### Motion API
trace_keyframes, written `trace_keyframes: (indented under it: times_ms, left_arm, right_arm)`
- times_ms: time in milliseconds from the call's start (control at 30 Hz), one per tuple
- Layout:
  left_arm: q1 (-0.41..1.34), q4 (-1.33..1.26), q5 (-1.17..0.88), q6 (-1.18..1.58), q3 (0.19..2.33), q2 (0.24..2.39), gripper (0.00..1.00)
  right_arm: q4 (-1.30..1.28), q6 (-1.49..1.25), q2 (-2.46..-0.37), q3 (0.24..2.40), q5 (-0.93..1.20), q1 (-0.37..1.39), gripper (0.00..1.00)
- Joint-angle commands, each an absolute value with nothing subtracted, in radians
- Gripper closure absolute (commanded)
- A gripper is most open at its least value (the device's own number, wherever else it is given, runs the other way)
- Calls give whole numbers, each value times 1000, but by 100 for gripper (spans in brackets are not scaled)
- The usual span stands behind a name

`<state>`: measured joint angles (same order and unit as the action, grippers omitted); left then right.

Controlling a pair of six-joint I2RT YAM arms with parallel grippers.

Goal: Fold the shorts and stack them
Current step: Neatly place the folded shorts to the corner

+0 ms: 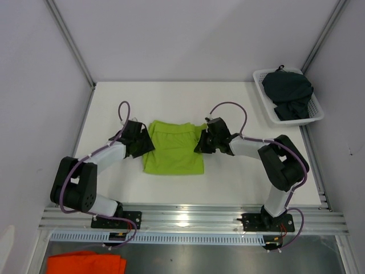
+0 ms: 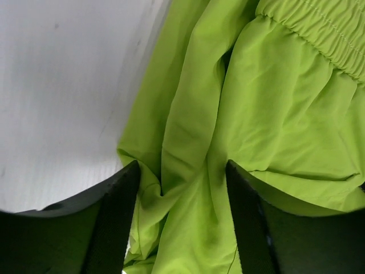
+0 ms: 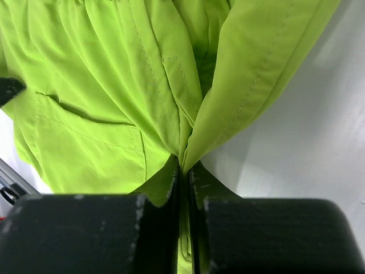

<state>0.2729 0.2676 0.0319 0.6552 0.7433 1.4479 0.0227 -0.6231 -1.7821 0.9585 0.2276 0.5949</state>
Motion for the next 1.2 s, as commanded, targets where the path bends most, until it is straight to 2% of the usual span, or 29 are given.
trace_keyframes:
  times_ms: [0, 167, 233, 467, 733, 900, 1133, 1167]
  left_arm:
    - [276, 281, 100, 666, 712, 1358, 34]
    - [276, 482, 193, 696, 716, 1178, 14]
    - [275, 575, 241, 716, 738, 1061, 10]
    - [275, 775, 258, 709, 827, 827, 8]
    - [275, 858, 269, 698, 867, 743, 8]
    - [275, 864, 241, 684, 874, 687, 8]
    - [275, 930, 284, 632, 957, 693, 8]
    - [275, 931, 288, 627, 960, 690, 8]
  right_arm:
    - [21, -592, -1807, 1005, 226, 629, 98]
    - [26, -594, -1848, 1048, 209, 707, 99]
    - [29, -597, -1879, 1063, 210, 732, 100]
    - [135, -739, -1983, 1118, 173, 891, 100]
    - [248, -935, -2153, 1288, 78, 1089, 100]
    - [284, -1017, -2262, 1436, 16, 1144, 100]
    - [315, -1107, -2353, 1529, -57, 1177, 100]
    - [318, -1112, -2352, 1528, -70, 1181, 97]
